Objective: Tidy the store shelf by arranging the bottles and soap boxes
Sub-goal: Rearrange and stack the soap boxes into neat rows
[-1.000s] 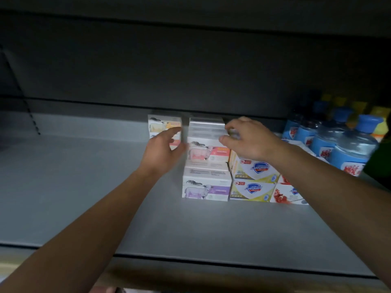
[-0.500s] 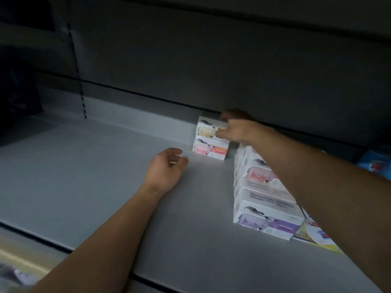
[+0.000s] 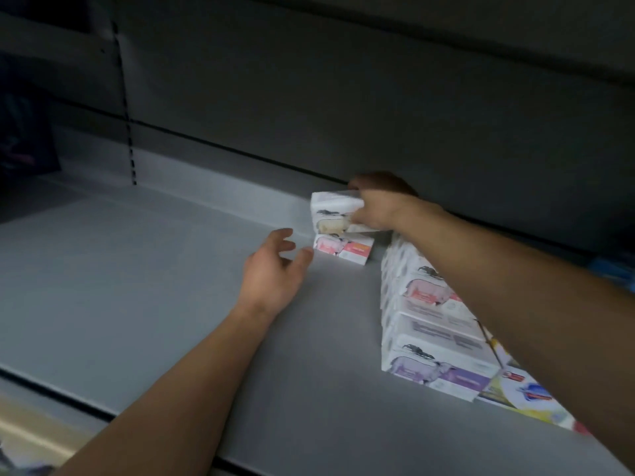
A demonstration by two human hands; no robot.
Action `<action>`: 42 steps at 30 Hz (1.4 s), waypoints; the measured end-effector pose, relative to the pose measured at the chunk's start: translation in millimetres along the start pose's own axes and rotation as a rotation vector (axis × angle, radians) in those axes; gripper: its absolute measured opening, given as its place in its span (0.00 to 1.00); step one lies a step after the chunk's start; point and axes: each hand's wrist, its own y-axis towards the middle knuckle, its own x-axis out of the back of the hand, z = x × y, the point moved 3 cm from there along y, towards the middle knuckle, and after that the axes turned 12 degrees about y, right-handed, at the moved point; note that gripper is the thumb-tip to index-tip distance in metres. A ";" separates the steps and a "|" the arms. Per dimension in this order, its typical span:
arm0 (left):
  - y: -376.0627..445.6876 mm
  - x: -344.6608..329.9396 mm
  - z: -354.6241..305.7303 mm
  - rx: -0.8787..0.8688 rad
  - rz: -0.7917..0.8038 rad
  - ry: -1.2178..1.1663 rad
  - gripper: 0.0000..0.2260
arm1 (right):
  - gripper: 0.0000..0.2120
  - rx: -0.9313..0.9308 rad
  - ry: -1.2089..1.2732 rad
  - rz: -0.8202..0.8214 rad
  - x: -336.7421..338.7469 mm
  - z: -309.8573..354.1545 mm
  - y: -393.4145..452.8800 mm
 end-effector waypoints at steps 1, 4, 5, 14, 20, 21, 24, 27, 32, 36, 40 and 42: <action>-0.4 2.3 -2.6 -0.009 -0.012 -0.039 0.23 | 0.19 0.036 0.042 -0.002 5.3 6.1 -11.6; -7.3 6.2 -15.2 -0.063 0.088 -0.292 0.26 | 0.17 0.108 0.169 0.021 16.8 22.0 -51.5; -10.4 7.0 -18.8 -0.071 0.149 -0.408 0.25 | 0.18 0.121 0.182 0.033 18.4 25.0 -64.7; -68.8 3.2 -59.6 -0.028 0.497 -0.531 0.16 | 0.36 0.032 0.647 -0.068 7.0 -9.0 -192.9; -110.3 -5.5 -66.7 0.255 0.577 -0.559 0.12 | 0.30 -0.011 0.792 -0.096 -15.0 -30.0 -247.7; -115.0 -6.1 -66.2 0.312 0.585 -0.540 0.14 | 0.25 -0.076 0.872 -0.098 -17.8 -32.7 -253.4; -124.6 -5.5 -69.1 0.391 0.634 -0.450 0.23 | 0.14 -0.272 1.113 -0.102 -24.6 -37.9 -266.6; -128.3 -2.1 -74.6 0.378 0.644 -0.356 0.27 | 0.23 -0.399 1.257 -0.063 -25.4 -41.3 -273.1; -128.8 1.8 -81.0 0.370 0.665 -0.250 0.27 | 0.22 -0.522 1.476 -0.001 -28.5 -44.3 -274.2; -128.7 1.8 -87.3 0.354 0.708 -0.227 0.26 | 0.11 -0.328 1.312 -0.068 -25.2 -49.1 -277.6; -129.4 -1.0 -100.6 0.154 0.712 -0.202 0.15 | 0.30 -0.028 0.959 -0.182 -4.1 -48.4 -280.7; -126.6 -2.8 -109.9 0.050 0.673 -0.261 0.14 | 0.33 0.082 0.780 -0.230 8.4 -50.3 -278.7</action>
